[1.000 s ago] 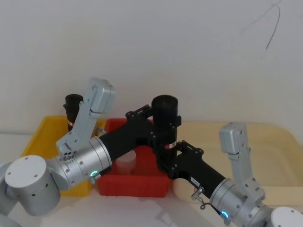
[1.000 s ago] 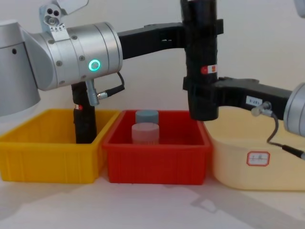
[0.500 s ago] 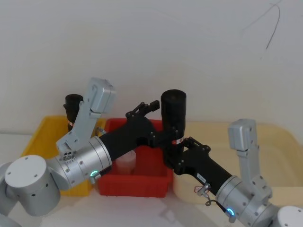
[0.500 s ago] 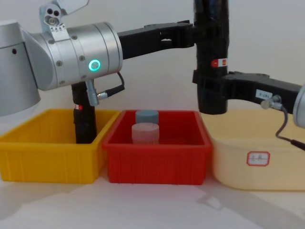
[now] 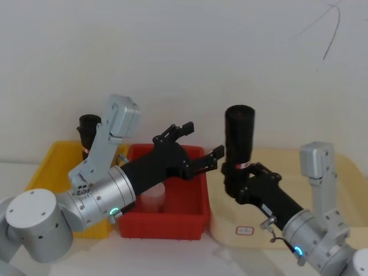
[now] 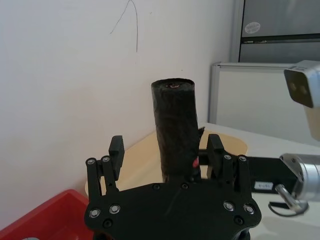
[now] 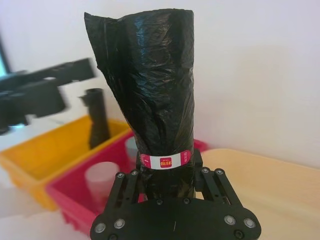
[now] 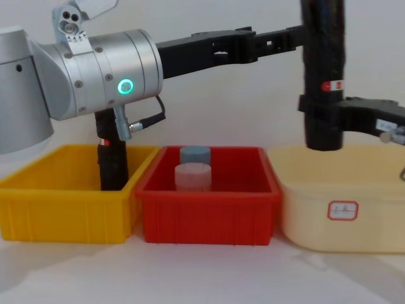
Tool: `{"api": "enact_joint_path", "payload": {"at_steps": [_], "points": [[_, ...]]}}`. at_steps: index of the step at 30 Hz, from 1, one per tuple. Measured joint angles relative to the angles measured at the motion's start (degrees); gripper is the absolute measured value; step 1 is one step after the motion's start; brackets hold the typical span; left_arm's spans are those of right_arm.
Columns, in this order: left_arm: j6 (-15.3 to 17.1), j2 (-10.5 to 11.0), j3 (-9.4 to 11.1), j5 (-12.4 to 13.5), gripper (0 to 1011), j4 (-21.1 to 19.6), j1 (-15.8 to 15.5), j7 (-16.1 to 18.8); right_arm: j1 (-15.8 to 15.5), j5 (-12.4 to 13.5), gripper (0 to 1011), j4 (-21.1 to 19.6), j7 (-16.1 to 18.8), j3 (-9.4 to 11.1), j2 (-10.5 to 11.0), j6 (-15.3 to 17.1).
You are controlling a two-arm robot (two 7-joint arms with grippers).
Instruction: Pick up the garbage bag with the one hand and transfer it to the other hand.
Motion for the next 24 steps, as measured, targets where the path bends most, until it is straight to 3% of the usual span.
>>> {"api": "enact_joint_path", "payload": {"at_steps": [12,24], "points": [[-0.01,0.00,0.00,0.00,1001,0.00,0.00,0.00,0.40,-1.64,497,2.47,-4.85,3.86,0.39,0.63],[0.00,0.00,0.00,0.00,1001,0.00,0.00,0.00,1.34,-2.76,497,4.70,-7.39,6.50,0.76,1.80]]}}
